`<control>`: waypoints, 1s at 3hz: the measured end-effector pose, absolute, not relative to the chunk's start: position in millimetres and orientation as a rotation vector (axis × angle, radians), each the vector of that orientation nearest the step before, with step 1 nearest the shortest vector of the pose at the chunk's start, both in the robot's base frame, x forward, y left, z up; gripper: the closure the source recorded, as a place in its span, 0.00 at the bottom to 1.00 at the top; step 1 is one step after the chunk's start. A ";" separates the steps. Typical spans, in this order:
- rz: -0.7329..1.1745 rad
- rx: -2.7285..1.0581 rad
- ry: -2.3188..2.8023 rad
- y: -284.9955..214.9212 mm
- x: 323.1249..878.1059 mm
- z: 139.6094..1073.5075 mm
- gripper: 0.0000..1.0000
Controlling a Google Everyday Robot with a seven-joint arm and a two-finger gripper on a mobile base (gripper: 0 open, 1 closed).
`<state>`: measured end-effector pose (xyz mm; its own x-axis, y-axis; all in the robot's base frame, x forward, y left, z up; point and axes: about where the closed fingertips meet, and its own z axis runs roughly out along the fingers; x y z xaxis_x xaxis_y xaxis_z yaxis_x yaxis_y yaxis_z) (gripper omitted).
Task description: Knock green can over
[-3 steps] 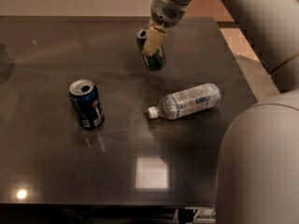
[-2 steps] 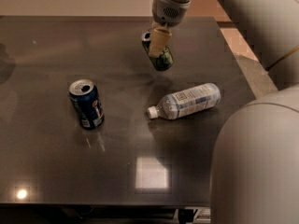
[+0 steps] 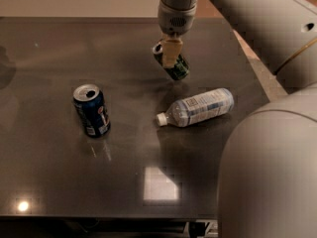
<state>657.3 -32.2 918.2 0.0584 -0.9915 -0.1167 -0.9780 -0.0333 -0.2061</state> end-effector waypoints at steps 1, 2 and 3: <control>-0.148 -2.180 1.988 -31.7 655.6 909.8 0.84; -0.203 -2.243 1.961 -30.1 653.6 904.2 0.61; -0.235 -2.299 1.930 -27.9 650.8 898.7 0.37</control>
Offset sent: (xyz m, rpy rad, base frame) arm -0.0167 -0.0028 -0.0181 -0.2034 0.0168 0.1191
